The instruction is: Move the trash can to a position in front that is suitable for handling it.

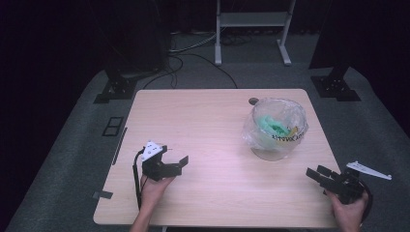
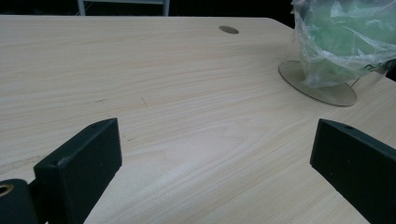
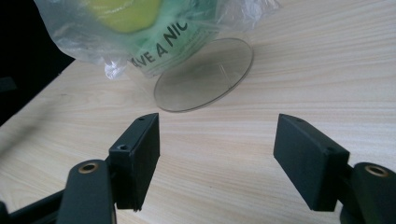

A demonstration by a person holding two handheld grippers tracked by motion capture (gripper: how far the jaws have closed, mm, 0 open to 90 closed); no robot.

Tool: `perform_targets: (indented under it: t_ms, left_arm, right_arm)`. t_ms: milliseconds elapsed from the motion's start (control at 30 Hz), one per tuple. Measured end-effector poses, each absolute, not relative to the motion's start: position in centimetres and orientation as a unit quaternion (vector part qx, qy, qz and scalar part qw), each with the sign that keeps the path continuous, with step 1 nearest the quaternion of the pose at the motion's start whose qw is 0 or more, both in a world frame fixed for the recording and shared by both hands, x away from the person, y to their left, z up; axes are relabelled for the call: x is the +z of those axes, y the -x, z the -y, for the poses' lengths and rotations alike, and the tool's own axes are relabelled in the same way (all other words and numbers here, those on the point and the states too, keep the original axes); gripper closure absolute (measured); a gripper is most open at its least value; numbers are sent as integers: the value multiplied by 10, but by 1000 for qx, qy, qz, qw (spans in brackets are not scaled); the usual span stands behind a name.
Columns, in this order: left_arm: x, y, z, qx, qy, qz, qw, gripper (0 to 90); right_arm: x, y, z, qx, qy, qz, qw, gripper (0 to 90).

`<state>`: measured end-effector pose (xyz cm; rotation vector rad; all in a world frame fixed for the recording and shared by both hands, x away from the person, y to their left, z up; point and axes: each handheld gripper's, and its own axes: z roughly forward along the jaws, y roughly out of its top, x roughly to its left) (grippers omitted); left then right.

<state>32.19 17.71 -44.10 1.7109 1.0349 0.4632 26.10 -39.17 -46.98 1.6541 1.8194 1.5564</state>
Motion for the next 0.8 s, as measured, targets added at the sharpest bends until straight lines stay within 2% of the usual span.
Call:
perform_targets:
  t_ms: [300,800]
  left_arm:
    - [-440,-319,-176,192,-712,-433,518,10]
    - [-438,-315,-183,203,-707,-438,516,10]
  right_arm:
    - [-457,-267,391,544,-560,-616,105,316]
    - [-410,-298,390,561,-541,-620,93,300]
